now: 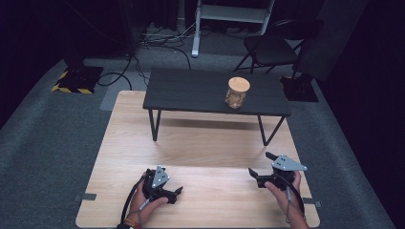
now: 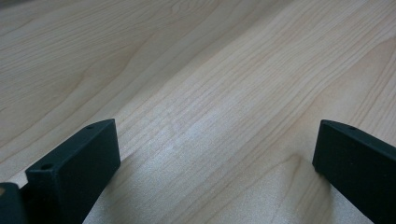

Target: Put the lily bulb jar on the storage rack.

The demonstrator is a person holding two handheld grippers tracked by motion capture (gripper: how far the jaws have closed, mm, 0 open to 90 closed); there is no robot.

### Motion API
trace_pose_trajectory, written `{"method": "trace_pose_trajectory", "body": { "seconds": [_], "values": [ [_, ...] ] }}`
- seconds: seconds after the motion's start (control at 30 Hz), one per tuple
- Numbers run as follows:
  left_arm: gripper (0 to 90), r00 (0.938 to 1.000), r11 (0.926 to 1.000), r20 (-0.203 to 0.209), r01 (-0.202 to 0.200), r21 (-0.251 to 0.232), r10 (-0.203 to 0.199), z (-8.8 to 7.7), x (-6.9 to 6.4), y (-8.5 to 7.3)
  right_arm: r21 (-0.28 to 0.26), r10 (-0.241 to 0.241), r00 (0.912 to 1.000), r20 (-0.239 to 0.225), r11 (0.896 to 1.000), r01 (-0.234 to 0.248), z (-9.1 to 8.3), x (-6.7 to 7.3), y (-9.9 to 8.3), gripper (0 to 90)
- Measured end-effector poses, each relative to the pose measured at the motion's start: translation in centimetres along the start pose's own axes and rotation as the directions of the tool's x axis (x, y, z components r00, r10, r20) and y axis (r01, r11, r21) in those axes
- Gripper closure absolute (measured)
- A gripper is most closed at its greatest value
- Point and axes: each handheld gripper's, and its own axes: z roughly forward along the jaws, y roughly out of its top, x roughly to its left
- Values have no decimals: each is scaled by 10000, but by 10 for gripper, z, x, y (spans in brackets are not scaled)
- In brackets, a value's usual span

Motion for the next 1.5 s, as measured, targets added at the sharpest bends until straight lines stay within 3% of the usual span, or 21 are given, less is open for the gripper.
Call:
{"method": "trace_pose_trajectory", "body": {
  "seconds": [0.27, 0.73, 1.03, 1.5],
  "values": [
    [6, 10000, 10000, -1, -1, -3, 1, 0, 0, 0, 645, -52, 10000, -47, 9979, 55, 1, 5, -17, 50],
    [6, 10000, 10000, 0, -1, 0, 1, 0, 0, 0, 1630, 786, 9967, -226, 9839, -739, 4, 3, -52, 48],
    [6, 10000, 10000, -1, -5, 0, 5, 0, 0, 0, 1255, 1002, 9948, -208, 9874, -968, 0, 1, -66, 19],
    [6, 10000, 10000, -1, -6, 0, 6, 0, 0, 0, 1260, 990, 9950, -146, 9873, -964, 0, 2, -66, 9]
  ]
}}
